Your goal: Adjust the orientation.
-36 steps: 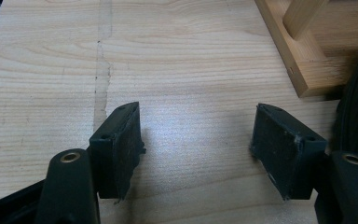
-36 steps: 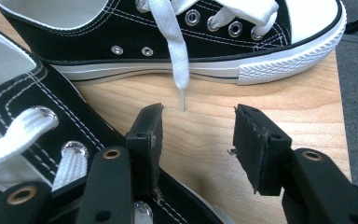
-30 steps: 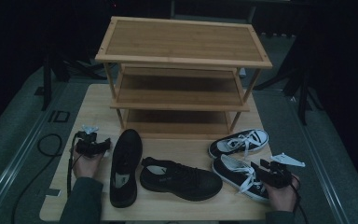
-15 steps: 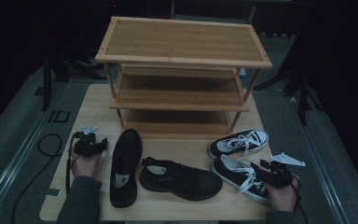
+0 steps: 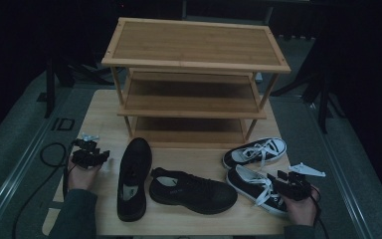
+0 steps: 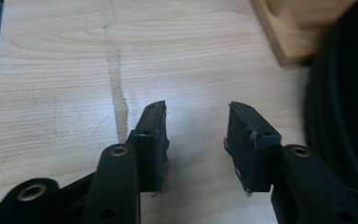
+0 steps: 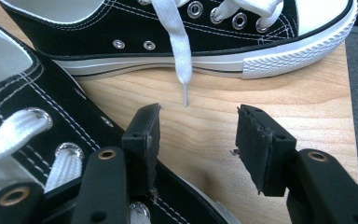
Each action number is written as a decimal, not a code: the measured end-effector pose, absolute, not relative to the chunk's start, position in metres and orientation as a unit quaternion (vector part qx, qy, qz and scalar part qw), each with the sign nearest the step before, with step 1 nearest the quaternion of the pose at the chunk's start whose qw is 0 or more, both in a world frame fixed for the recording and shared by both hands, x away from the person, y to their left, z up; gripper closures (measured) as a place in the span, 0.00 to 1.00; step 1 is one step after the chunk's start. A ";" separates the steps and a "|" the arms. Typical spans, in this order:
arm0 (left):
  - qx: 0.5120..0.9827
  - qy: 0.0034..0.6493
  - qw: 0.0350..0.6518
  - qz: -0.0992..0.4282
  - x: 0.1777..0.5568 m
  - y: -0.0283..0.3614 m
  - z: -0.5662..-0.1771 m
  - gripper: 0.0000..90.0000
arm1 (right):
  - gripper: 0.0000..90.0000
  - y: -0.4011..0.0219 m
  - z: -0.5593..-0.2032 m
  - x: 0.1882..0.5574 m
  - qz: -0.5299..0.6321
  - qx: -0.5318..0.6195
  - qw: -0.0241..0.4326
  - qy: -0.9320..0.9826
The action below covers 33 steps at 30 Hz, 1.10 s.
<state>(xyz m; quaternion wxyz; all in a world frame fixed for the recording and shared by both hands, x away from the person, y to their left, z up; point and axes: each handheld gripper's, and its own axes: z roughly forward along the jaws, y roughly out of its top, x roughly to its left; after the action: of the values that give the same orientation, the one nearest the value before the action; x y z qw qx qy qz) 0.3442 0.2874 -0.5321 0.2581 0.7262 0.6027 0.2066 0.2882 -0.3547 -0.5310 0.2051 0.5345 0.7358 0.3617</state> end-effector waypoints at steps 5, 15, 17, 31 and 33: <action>0.733 0.598 0.262 0.191 0.339 0.288 -0.517 0.63 | 0.54 -0.355 -0.531 0.288 0.361 0.534 0.204 0.736; 0.760 0.572 0.256 0.172 0.334 0.278 -0.500 0.60 | 0.54 -0.355 -0.531 0.289 0.362 0.535 0.200 0.737; 0.762 0.570 0.255 0.171 0.333 0.277 -0.498 0.60 | 0.54 -0.355 -0.532 0.289 0.362 0.535 0.199 0.737; 0.799 0.521 0.273 0.126 0.326 0.261 -0.474 0.54 | 0.54 -0.356 -0.532 0.289 0.363 0.536 0.193 0.737; 0.802 0.516 0.274 0.121 0.325 0.259 -0.472 0.53 | 0.54 -0.356 -0.532 0.289 0.363 0.536 0.193 0.737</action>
<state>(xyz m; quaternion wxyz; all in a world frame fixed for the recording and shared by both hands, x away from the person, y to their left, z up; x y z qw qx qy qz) 0.3253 0.2587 -0.4717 0.2743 0.8021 0.5165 0.1209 0.2893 -0.3559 -0.5318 0.1935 0.5358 0.7375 0.3628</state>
